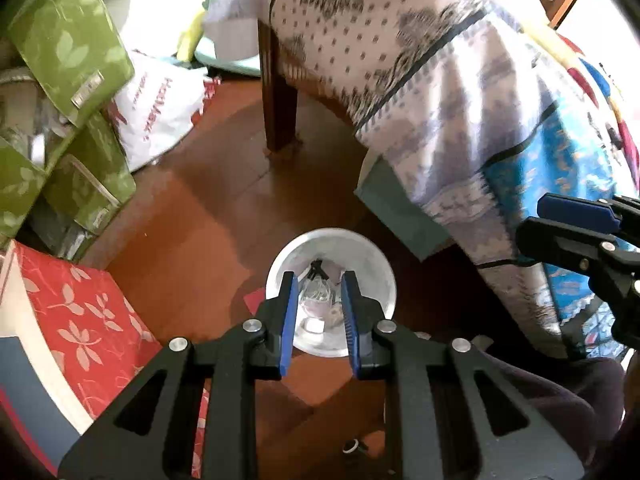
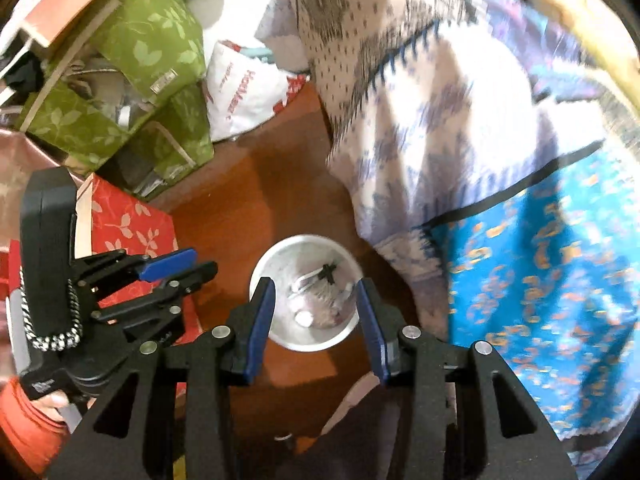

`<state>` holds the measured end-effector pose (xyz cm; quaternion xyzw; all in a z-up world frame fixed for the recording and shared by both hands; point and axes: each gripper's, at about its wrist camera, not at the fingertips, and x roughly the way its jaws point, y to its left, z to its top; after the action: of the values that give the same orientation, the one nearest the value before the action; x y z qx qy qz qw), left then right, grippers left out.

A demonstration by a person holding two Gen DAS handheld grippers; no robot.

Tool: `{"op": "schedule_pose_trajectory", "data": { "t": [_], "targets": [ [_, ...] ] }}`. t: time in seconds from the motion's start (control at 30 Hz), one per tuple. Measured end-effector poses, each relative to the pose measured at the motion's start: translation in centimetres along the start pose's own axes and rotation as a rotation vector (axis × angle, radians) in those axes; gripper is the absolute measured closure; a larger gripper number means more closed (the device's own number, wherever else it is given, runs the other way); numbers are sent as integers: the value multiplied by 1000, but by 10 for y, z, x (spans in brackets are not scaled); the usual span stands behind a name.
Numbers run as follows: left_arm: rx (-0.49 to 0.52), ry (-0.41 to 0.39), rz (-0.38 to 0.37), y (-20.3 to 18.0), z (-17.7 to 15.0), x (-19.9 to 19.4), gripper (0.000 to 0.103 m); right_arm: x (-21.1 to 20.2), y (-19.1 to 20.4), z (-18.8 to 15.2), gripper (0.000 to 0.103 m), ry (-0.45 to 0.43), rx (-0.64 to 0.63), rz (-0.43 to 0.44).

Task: Collect trash
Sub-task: 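Open both tools to drop the marker and pen into the bucket, then move both open tools back over the bed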

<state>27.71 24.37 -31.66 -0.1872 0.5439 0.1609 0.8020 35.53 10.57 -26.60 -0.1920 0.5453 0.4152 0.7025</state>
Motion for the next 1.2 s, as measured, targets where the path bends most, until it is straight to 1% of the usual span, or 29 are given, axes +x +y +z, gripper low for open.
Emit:
{"op": "schedule_pose_trajectory", "data": {
  "t": [0.23, 0.4, 0.57, 0.63, 0.7, 0.77, 0.9, 1.07, 1.2],
  "targets": [
    [47, -112, 2, -24, 5, -63, 82, -60, 6, -10, 65, -132, -40, -48],
    [104, -197, -19, -53, 8, -110, 82, -100, -1, -18, 65, -212, -10, -57],
    [162, -270, -33, -86, 10, -149, 80, -138, -14, -30, 65, -290, 32, -93],
    [186, -303, -43, -103, 12, -162, 74, -154, -25, -37, 65, -306, 61, -86],
    [201, -328, -56, -117, 12, -171, 70, -167, -35, -43, 65, -331, 88, -99],
    [220, -349, -76, -135, 15, -178, 68, -183, -49, -51, 65, -364, 107, -132],
    [263, -364, -118, -171, 22, -180, 66, -210, -81, -64, 65, -416, 151, -200],
    [308, -360, -163, -215, 34, -171, 65, -237, -119, -79, 65, -461, 200, -295],
    [344, -351, -183, -247, 49, -158, 61, -247, -153, -86, 64, -477, 239, -363]
  ]
}}
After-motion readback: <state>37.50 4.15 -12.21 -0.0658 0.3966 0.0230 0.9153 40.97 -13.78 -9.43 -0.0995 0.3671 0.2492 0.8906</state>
